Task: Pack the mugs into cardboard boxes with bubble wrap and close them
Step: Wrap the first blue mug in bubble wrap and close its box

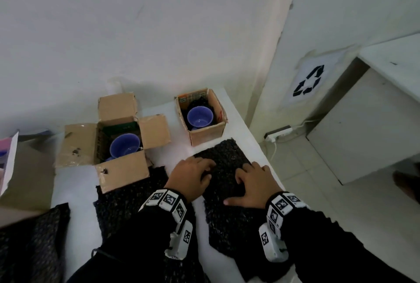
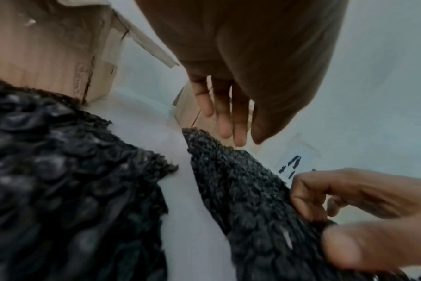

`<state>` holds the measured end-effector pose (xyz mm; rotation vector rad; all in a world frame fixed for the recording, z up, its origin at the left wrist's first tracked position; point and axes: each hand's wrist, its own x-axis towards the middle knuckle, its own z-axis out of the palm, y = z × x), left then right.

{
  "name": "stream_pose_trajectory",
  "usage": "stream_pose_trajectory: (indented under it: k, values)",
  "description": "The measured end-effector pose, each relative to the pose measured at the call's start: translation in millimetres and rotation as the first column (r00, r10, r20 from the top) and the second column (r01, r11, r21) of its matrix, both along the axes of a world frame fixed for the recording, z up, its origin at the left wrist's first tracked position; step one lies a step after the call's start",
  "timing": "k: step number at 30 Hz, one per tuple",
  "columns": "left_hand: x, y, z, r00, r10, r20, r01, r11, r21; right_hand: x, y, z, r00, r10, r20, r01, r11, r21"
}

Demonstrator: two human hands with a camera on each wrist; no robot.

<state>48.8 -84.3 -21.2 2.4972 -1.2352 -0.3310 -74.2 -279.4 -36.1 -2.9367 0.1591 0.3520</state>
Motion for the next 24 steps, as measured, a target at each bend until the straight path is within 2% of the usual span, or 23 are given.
stream_pose_trajectory:
  k: [3,5,8,10,12,14,16,18,20,24]
  values:
    - [-12.7,5.9,-3.1,0.990,0.008,-0.138,0.011,0.991,0.135,-8.5,8.0,-1.2,0.997,-0.082,0.014,0.082,0.996,0.045]
    - [-19.5,6.9,-5.3,0.987,0.029,-0.159,-0.002,0.987,0.163,-10.9,11.2,0.6,0.988,-0.143,0.056,0.135,0.983,0.128]
    - [-26.9,9.1,-6.7,0.998,0.033,-0.057,-0.025,0.991,0.129,-18.7,13.5,5.2,0.969,-0.214,0.125,0.176,0.950,0.257]
    - [-26.7,10.0,-5.1,1.000,0.015,0.005,-0.015,0.997,0.073,-19.5,13.0,10.9,0.961,-0.205,0.186,0.127,0.924,0.361]
    - [-29.7,7.6,4.4,0.997,-0.055,0.061,0.053,0.997,0.048,-22.4,15.5,21.3,0.957,-0.184,0.225,0.056,0.877,0.478]
    - [-29.0,1.3,14.2,0.986,-0.101,0.133,0.096,0.994,0.046,-22.1,20.2,33.0,0.953,-0.191,0.237,0.043,0.855,0.516]
    - [-25.9,-1.5,23.1,0.984,-0.071,0.166,0.076,0.997,-0.027,-21.7,25.7,41.6,0.929,-0.241,0.279,0.062,0.849,0.525]
    - [-23.4,0.6,28.7,0.991,-0.009,0.131,0.029,0.988,-0.152,-22.5,28.2,47.3,0.917,-0.306,0.257,0.120,0.825,0.553]
    - [-22.4,5.0,33.1,0.992,0.048,0.118,-0.019,0.972,-0.235,-22.5,28.0,52.2,0.932,-0.327,0.156,0.191,0.810,0.555]
    - [-18.3,16.5,41.3,0.978,0.085,0.190,-0.047,0.979,-0.199,-17.2,33.0,59.7,0.936,-0.341,0.086,0.231,0.779,0.583]
